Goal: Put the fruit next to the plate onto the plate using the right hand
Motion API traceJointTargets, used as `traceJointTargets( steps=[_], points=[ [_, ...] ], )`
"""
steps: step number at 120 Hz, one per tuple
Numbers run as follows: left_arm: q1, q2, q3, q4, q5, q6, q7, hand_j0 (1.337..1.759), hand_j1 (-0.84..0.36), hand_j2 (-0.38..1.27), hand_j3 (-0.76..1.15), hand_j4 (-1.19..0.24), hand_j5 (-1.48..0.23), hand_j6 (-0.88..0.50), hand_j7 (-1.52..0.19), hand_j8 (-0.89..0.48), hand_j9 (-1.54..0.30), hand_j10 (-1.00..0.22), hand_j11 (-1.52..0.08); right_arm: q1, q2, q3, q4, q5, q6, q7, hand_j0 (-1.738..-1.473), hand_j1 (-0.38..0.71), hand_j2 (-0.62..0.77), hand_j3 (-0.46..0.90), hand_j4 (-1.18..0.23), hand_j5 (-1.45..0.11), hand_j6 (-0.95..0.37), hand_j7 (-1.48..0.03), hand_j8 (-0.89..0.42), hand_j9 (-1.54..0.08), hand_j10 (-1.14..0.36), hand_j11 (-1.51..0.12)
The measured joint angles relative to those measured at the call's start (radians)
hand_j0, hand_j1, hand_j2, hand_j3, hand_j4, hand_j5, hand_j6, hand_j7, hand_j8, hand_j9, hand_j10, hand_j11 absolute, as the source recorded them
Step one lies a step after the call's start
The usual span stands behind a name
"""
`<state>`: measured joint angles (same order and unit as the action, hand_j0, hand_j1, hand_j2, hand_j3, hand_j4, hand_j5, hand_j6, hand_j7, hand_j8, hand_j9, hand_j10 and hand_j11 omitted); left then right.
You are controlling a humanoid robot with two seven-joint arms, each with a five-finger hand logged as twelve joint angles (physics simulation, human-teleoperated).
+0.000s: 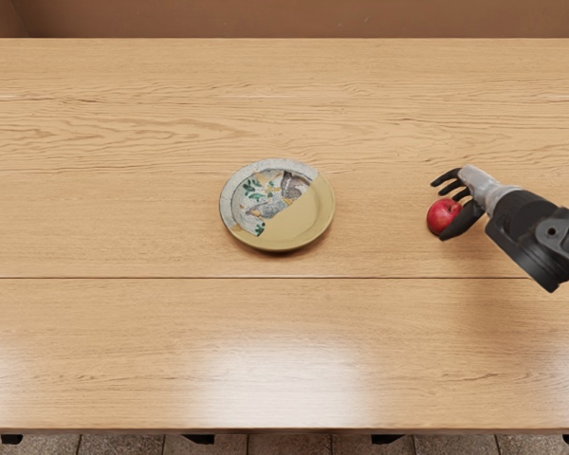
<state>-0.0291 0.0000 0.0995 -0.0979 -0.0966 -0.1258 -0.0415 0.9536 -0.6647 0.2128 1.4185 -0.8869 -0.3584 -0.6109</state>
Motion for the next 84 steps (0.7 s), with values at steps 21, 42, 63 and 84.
traceJointTargets(
  steps=[21, 42, 63, 84],
  points=[
    [0.0, 0.0, 0.0, 0.0, 0.0, 0.0, 0.0, 1.658, 0.07, 0.05, 0.0, -0.23, -0.3, -0.23, -0.3, -0.23, -0.3, -0.23, -0.3, 0.0, -0.018, -0.015, 0.038, -0.008, -0.026, 0.0, -1.658, 0.12, -0.08, 0.0, -0.4, -0.52, -0.4, -0.52, -0.39, -0.52, -0.4, -0.52],
    [0.0, 0.0, 0.0, 0.0, 0.0, 0.0, 0.0, 1.658, 0.07, 0.05, 0.0, -0.23, -0.3, -0.23, -0.3, -0.23, -0.3, -0.23, -0.3, -0.001, -0.016, -0.034, 0.049, -0.021, -0.049, 0.0, -1.658, 0.14, -0.07, 0.0, -0.43, -0.52, -0.42, -0.54, -0.37, -0.54, -0.42, -0.54],
    [0.0, 0.0, 0.0, 0.0, 0.0, 0.0, 0.0, 1.658, 0.07, 0.05, 0.0, -0.23, -0.3, -0.23, -0.3, -0.23, -0.3, -0.23, -0.3, -0.001, -0.012, -0.058, 0.06, -0.031, -0.077, 0.0, -1.657, 0.14, -0.06, 0.0, -0.48, -0.5, -0.39, -0.55, -0.32, -0.55, -0.45, -0.54],
    [0.0, 0.0, 0.0, 0.0, 0.0, 0.0, 0.0, 1.658, 0.07, 0.05, 0.0, -0.23, -0.3, -0.23, -0.3, -0.23, -0.3, -0.23, -0.3, -0.001, -0.007, -0.062, 0.061, -0.028, -0.084, 0.0, -1.656, 0.22, -0.05, 0.0, -0.57, -0.58, -0.46, -0.64, -0.4, -0.63, -0.55, -0.63]
  ],
)
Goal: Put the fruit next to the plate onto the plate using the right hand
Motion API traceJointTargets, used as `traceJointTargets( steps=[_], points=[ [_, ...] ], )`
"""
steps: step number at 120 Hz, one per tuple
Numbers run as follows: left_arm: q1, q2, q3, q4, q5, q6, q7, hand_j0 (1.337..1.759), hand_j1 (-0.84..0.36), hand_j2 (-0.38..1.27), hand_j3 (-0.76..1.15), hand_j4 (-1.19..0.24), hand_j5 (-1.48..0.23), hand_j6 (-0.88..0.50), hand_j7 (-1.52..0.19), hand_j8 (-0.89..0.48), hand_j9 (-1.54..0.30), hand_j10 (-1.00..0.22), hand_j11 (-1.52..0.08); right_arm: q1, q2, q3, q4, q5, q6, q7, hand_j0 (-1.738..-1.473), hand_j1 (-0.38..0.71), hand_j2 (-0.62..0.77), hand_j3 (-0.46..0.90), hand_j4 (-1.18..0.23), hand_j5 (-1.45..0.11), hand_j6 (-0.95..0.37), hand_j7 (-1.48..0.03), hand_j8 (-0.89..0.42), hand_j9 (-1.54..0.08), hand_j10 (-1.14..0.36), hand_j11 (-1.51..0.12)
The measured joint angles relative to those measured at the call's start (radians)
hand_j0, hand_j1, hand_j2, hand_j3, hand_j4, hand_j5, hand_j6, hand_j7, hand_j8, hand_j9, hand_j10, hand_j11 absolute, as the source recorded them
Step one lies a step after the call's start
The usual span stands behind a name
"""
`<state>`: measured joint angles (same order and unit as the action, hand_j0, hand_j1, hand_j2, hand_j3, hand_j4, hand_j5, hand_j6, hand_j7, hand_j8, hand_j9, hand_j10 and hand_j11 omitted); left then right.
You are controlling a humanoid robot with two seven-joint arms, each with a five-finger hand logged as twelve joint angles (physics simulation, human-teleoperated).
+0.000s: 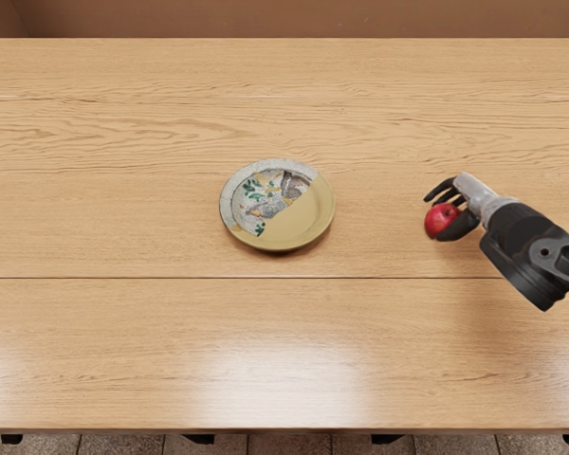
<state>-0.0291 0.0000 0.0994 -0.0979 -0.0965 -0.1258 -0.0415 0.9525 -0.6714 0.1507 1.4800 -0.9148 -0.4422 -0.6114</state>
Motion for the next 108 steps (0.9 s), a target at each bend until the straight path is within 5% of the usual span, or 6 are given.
traceJointTargets(
  steps=[57, 108],
  points=[
    [0.0, 0.0, 0.0, 0.0, 0.0, 0.0, 0.0, 1.658, 0.07, 0.05, 0.0, -0.23, -0.3, -0.23, -0.3, -0.23, -0.3, -0.23, -0.3, 0.043, -0.027, 0.009, 0.0, 0.096, 0.075, 0.0, -1.655, 0.23, 0.28, 0.0, -0.63, -0.82, -0.51, -0.82, -0.42, -0.84, -0.62, -0.84],
    [0.0, 0.0, 0.0, 0.0, 0.0, 0.0, 0.0, 1.658, 0.07, 0.05, 0.0, -0.23, -0.3, -0.23, -0.3, -0.23, -0.3, -0.23, -0.3, 0.153, -0.052, 0.153, -0.001, 0.321, 0.392, 0.001, -1.658, 0.23, 0.26, 0.0, -0.61, -0.87, -0.49, -0.83, -0.39, -0.86, -0.59, -0.86]
  ],
)
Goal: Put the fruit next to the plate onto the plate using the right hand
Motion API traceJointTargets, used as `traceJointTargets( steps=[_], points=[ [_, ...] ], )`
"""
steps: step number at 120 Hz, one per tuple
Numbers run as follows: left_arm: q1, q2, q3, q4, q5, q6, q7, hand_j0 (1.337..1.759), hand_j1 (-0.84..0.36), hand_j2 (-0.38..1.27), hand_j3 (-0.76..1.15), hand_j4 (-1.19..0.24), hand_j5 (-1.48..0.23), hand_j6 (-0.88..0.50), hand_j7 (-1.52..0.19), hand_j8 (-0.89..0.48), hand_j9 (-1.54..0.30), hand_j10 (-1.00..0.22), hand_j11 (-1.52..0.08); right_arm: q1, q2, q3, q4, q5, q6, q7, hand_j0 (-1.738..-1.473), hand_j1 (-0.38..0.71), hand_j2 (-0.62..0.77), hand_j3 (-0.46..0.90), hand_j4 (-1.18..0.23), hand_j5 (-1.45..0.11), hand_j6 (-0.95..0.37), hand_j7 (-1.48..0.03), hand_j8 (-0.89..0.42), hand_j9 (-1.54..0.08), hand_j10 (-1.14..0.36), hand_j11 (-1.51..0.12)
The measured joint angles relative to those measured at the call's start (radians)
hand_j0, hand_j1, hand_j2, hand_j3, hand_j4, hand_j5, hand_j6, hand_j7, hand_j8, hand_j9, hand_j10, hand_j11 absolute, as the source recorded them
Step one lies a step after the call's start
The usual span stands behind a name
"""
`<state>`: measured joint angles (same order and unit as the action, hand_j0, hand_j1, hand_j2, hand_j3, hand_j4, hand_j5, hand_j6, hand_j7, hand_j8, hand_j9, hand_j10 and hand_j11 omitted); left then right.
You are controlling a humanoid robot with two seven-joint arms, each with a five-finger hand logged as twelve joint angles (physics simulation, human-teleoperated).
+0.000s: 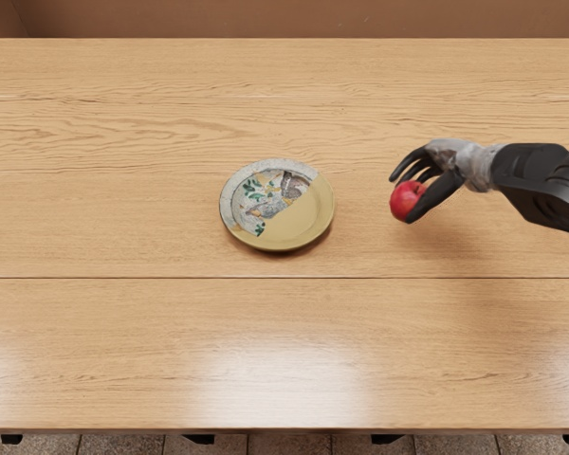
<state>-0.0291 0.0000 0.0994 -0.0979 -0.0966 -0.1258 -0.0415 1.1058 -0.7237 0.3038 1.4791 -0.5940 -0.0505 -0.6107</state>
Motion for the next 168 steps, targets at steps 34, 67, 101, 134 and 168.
traceJointTargets(
  steps=[34, 67, 101, 134, 168],
  points=[
    [0.0, 0.0, 0.0, 0.0, 0.0, 0.0, 0.0, 1.658, 0.07, 0.05, 0.0, -0.23, -0.3, -0.23, -0.3, -0.23, -0.3, -0.23, -0.3, 0.055, 0.126, 0.048, -0.027, 0.029, 0.039, 0.0, -1.658, 0.26, 0.29, 0.0, -0.61, -0.89, -0.47, -0.84, -0.37, -0.86, -0.56, -0.87],
    [0.0, 0.0, 0.0, 0.0, 0.0, 0.0, 0.0, 1.658, 0.07, 0.05, 0.0, -0.23, -0.3, -0.23, -0.3, -0.23, -0.3, -0.23, -0.3, 0.103, 0.337, 0.06, -0.144, 0.026, 0.042, 0.0, -1.658, 0.27, 0.28, 0.0, -0.61, -0.9, -0.45, -0.84, -0.34, -0.87, -0.54, -0.88],
    [0.0, 0.0, 0.0, 0.0, 0.0, 0.0, 0.0, 1.658, 0.07, 0.05, 0.0, -0.23, -0.3, -0.23, -0.3, -0.23, -0.3, -0.23, -0.3, 0.099, 0.497, 0.022, -0.325, -0.018, 0.046, 0.0, -1.658, 0.25, 0.26, 0.0, -0.61, -0.89, -0.46, -0.84, -0.36, -0.87, -0.54, -0.88],
    [0.0, 0.0, 0.0, 0.0, 0.0, 0.0, 0.0, 1.658, 0.07, 0.05, 0.0, -0.23, -0.3, -0.23, -0.3, -0.23, -0.3, -0.23, -0.3, 0.103, 0.547, -0.004, -0.384, -0.026, 0.046, 0.0, -1.657, 0.24, 0.24, 0.0, -0.61, -0.87, -0.47, -0.83, -0.37, -0.86, -0.55, -0.86],
    [0.0, 0.0, 0.0, 0.0, 0.0, 0.0, 0.0, 1.658, 0.07, 0.05, 0.0, -0.23, -0.3, -0.23, -0.3, -0.23, -0.3, -0.23, -0.3, 0.108, 0.554, -0.006, -0.394, -0.029, 0.045, 0.0, -1.658, 0.15, 0.03, 0.0, -0.45, -0.61, -0.42, -0.6, -0.37, -0.61, -0.45, -0.61]
  ],
)
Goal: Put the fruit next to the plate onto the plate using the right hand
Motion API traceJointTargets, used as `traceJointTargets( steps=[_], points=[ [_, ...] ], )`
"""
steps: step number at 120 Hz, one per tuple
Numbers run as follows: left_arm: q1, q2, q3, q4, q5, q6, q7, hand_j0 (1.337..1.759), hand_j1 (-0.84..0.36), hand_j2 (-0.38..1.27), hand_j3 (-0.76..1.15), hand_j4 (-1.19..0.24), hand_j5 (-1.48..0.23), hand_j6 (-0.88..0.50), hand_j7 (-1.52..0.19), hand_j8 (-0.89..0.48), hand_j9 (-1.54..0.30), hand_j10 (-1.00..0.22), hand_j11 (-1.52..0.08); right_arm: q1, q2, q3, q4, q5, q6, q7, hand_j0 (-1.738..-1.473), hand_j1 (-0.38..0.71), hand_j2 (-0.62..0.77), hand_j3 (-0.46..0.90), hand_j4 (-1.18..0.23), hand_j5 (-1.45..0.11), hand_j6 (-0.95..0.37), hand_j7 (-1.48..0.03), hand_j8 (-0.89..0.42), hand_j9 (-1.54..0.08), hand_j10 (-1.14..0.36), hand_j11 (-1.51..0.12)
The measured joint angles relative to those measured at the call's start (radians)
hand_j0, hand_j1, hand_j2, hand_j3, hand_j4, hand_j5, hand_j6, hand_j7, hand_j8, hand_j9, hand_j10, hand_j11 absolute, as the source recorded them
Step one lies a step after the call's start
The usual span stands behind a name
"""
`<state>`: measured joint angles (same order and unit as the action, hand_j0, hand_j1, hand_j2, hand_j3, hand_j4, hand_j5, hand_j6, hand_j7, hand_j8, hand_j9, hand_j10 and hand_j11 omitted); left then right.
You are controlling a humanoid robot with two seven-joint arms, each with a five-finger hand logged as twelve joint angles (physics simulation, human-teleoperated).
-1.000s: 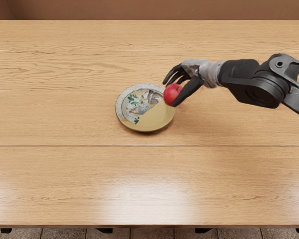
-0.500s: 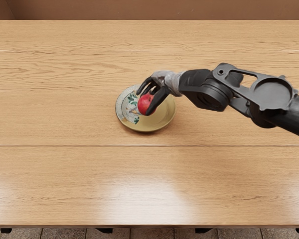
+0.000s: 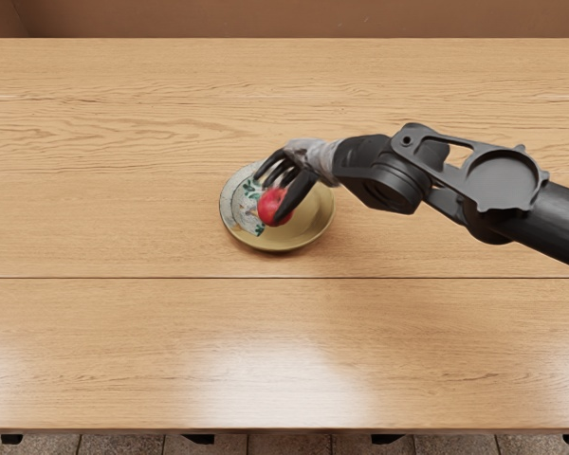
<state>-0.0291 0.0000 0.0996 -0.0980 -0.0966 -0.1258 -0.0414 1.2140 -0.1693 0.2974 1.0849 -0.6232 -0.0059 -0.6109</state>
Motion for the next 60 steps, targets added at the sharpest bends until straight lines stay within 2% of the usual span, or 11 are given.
traceJointTargets(
  steps=[35, 60],
  points=[
    [0.0, 0.0, 0.0, 0.0, 0.0, 0.0, 0.0, 1.658, 0.07, 0.05, 0.0, -0.23, -0.3, -0.23, -0.3, -0.23, -0.3, -0.23, -0.3, 0.009, -0.02, 0.013, 0.004, 0.01, 0.001, 0.0, -1.658, -0.01, -0.03, 0.0, -0.29, -0.39, -0.28, -0.38, -0.27, -0.39, -0.29, -0.39],
    [0.0, 0.0, 0.0, 0.0, 0.0, 0.0, 0.0, 1.658, 0.07, 0.05, 0.0, -0.23, -0.3, -0.23, -0.3, -0.23, -0.3, -0.23, -0.3, -0.018, -0.154, 0.114, 0.138, 0.099, 0.048, 0.0, -1.658, -0.13, -0.03, 0.0, -0.19, -0.25, -0.19, -0.25, -0.18, -0.25, -0.19, -0.25]
  ],
)
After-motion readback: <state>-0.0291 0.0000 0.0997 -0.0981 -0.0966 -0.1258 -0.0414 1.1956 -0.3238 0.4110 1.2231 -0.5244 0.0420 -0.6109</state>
